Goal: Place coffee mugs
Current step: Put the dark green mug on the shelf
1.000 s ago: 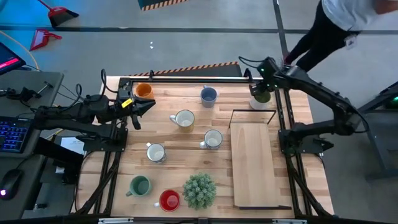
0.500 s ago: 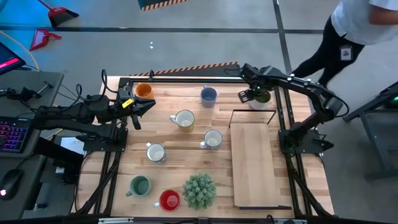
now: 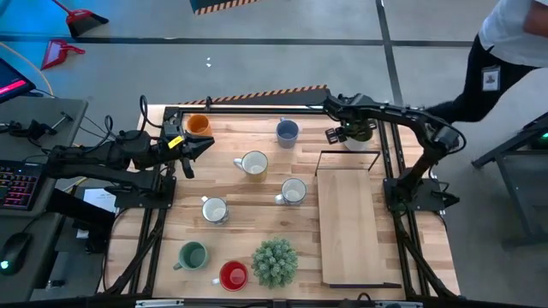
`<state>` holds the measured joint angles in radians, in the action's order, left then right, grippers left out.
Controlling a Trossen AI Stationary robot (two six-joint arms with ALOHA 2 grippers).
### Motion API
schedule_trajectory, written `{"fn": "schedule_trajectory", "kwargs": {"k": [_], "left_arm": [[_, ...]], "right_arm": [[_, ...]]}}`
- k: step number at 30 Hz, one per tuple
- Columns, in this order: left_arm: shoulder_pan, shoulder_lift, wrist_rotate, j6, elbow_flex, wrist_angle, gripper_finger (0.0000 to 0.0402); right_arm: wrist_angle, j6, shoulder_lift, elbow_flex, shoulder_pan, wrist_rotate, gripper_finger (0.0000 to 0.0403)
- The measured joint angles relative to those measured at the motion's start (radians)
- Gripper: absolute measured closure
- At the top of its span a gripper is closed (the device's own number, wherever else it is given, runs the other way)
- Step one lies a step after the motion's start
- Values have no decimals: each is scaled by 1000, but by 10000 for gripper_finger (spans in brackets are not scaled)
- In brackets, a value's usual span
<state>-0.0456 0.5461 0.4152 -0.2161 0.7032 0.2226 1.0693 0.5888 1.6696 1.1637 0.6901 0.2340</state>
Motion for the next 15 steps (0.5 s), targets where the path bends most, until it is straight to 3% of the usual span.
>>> {"fn": "schedule_trajectory", "kwargs": {"k": [15], "left_arm": [[0, 0, -13, 0, 0, -1, 366]], "right_arm": [[-104, -42, 149, -1, -4, 25, 251]]}}
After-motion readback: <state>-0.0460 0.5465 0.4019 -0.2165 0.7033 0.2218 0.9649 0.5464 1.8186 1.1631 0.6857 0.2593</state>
